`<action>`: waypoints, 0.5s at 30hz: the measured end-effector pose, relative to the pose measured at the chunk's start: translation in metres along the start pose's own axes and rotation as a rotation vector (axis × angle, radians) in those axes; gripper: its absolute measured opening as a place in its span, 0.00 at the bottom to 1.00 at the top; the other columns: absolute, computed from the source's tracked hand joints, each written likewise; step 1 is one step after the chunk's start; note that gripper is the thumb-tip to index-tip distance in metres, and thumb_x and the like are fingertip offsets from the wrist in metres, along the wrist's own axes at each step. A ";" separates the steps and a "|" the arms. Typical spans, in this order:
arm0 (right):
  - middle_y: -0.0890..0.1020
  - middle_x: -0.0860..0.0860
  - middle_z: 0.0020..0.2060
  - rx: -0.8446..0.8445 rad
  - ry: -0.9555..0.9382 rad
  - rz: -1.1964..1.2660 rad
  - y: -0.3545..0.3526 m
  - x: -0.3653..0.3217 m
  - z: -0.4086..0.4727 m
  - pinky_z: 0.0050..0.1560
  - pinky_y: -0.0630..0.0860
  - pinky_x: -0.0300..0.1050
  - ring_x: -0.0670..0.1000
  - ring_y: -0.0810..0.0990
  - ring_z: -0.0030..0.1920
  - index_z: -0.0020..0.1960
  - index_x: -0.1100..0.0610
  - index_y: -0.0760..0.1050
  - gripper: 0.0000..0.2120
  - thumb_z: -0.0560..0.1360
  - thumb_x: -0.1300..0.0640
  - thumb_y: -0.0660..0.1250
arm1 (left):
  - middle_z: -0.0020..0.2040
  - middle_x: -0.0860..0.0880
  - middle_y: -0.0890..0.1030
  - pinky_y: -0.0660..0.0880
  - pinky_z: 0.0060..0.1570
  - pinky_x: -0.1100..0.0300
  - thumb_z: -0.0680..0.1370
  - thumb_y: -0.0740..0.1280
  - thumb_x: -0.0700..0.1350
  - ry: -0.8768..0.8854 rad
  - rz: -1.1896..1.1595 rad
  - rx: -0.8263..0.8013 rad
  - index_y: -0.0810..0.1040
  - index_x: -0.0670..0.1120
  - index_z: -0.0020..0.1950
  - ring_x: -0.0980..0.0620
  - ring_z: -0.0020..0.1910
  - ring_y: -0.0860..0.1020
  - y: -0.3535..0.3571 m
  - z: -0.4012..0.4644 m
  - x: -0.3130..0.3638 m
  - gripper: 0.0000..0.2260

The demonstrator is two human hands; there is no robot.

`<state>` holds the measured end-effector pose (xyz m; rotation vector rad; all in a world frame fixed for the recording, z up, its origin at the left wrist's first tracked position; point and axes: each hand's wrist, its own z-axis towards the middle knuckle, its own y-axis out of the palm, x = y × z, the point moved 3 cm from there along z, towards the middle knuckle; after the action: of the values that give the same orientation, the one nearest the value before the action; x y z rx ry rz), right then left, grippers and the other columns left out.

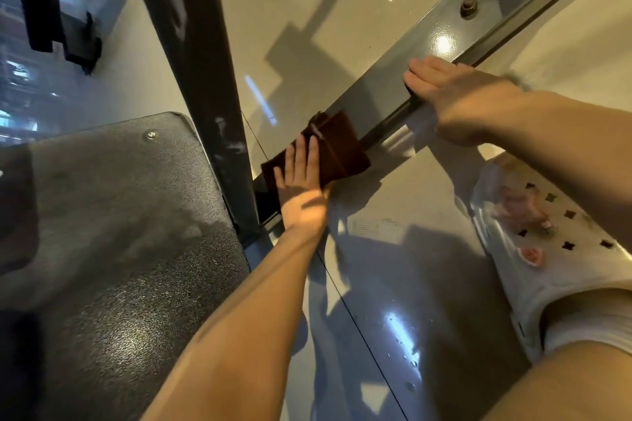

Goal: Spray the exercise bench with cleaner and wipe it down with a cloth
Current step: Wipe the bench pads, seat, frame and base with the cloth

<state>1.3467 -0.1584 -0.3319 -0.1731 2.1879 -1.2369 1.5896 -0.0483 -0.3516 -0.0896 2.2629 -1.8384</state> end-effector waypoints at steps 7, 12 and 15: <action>0.66 0.56 0.70 0.114 0.009 0.224 -0.017 -0.012 -0.013 0.70 0.62 0.54 0.57 0.64 0.71 0.74 0.57 0.60 0.28 0.76 0.64 0.63 | 0.80 0.50 0.42 0.38 0.74 0.45 0.82 0.56 0.56 -0.020 -0.098 -0.022 0.41 0.51 0.79 0.48 0.78 0.41 -0.018 0.016 0.057 0.33; 0.63 0.53 0.76 0.314 0.009 0.364 -0.046 0.024 -0.062 0.70 0.66 0.55 0.58 0.65 0.72 0.78 0.46 0.55 0.32 0.79 0.60 0.62 | 0.80 0.49 0.52 0.46 0.75 0.41 0.83 0.57 0.53 0.207 -0.281 -0.014 0.50 0.49 0.80 0.49 0.78 0.48 -0.050 0.039 0.158 0.28; 0.67 0.54 0.73 0.396 0.105 0.402 -0.066 0.050 -0.092 0.66 0.67 0.51 0.57 0.68 0.70 0.77 0.47 0.60 0.26 0.80 0.53 0.62 | 0.75 0.55 0.63 0.59 0.74 0.50 0.82 0.61 0.47 0.344 -0.635 0.108 0.60 0.48 0.77 0.58 0.75 0.60 -0.076 0.024 0.204 0.24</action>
<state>1.2429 -0.1472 -0.2660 0.4780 1.8864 -1.4266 1.3887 -0.1260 -0.3101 -0.5742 2.5548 -2.4425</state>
